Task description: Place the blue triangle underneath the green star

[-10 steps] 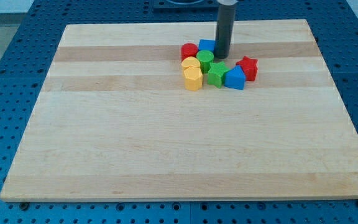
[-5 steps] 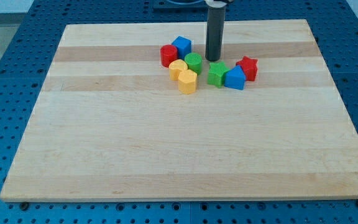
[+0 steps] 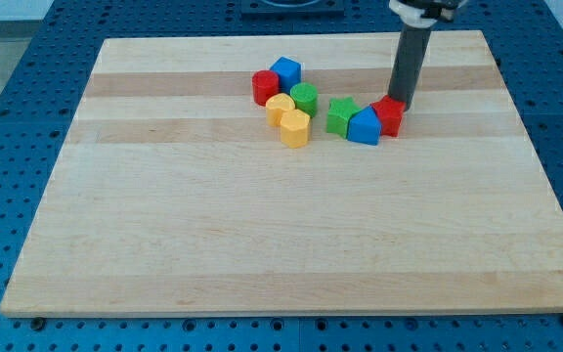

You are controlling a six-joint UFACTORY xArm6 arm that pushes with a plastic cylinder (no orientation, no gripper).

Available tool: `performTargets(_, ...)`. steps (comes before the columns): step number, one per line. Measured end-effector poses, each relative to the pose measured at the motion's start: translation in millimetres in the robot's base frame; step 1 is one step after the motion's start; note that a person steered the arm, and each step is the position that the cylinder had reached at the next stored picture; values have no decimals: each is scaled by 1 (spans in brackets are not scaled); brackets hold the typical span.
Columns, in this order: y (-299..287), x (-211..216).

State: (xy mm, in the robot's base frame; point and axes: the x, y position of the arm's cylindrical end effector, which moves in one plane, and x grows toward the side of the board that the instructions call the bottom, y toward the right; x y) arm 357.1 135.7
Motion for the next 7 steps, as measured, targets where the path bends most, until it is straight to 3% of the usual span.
performTargets(2, -30, 33)
performTargets(4, -70, 35)
performTargets(6, -13, 49)
performTargets(7, 4, 36)
